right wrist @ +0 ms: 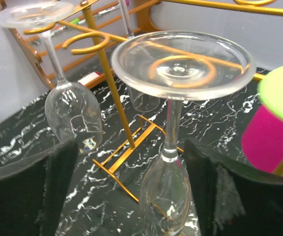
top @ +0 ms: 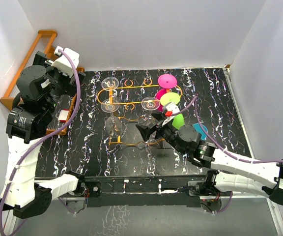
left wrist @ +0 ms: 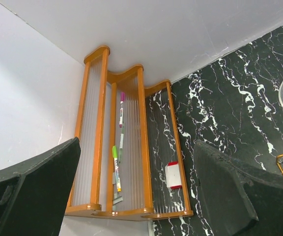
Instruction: Place the wine glass upside down on the wine glass rack
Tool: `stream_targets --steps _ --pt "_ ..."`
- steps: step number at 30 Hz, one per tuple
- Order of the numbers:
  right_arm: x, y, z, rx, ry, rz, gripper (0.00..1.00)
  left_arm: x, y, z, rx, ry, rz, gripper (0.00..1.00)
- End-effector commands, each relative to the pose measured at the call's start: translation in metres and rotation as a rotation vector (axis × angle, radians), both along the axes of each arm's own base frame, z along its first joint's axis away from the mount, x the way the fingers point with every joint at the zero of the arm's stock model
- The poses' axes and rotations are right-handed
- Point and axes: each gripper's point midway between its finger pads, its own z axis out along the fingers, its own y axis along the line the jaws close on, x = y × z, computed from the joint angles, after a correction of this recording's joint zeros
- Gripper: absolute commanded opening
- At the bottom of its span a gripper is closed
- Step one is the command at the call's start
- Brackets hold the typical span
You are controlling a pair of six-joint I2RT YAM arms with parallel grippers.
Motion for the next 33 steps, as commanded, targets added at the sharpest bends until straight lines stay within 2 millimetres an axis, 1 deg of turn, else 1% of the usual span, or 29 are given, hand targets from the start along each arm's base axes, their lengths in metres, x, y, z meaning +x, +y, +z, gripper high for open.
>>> stream_targets --steps 1,4,8,10,12,15,18,20,22,24,26,29,30,33 --pt "-0.012 -0.008 0.021 0.053 -0.033 0.033 0.98 -0.005 0.002 0.012 -0.028 -0.051 0.002 0.97" --pt "-0.018 -0.018 0.022 0.064 -0.016 0.033 0.98 -0.006 0.002 0.01 -0.03 -0.045 -0.002 0.97" --pt "-0.029 -0.026 0.022 0.059 0.008 0.061 0.98 -0.008 0.002 0.012 -0.028 -0.048 -0.006 0.97" --pt "-0.036 -0.025 0.02 0.052 0.019 0.101 0.98 -0.01 0.002 0.012 -0.029 -0.05 -0.006 0.97" --pt "-0.046 -0.02 0.017 0.034 0.031 0.164 0.98 -0.01 0.002 0.011 -0.029 -0.046 -0.008 0.97" --pt "-0.07 -0.011 0.008 -0.01 0.049 0.31 0.98 -0.011 0.002 0.01 -0.029 -0.043 -0.011 0.97" --pt "-0.099 -0.008 -0.003 -0.071 0.076 0.464 0.98 -0.012 0.002 0.01 -0.029 -0.043 -0.011 0.97" --pt "-0.118 -0.011 -0.004 -0.099 0.075 0.561 0.98 -0.014 0.002 0.011 -0.035 -0.046 -0.014 0.97" --pt "-0.137 -0.019 -0.001 -0.113 0.049 0.646 0.98 -0.015 0.001 0.011 -0.041 -0.047 -0.017 0.97" --pt "-0.151 -0.031 0.004 -0.119 0.01 0.692 0.98 -0.017 0.001 0.011 -0.043 -0.047 -0.024 0.97" --pt "-0.151 -0.044 0.012 -0.098 0.001 0.653 0.98 -0.018 0.001 0.01 -0.043 -0.046 -0.025 0.97" --pt "-0.139 -0.065 0.022 -0.064 0.057 0.52 0.98 -0.02 0.001 0.007 -0.045 -0.043 -0.031 0.97" --pt "-0.132 -0.073 0.019 -0.076 0.102 0.456 0.98 -0.021 0.0 0.006 -0.044 -0.041 -0.034 0.97" --pt "-0.109 -0.098 0.033 -0.058 0.168 0.255 0.98 -0.021 0.002 0.0 -0.032 -0.029 -0.026 0.97"
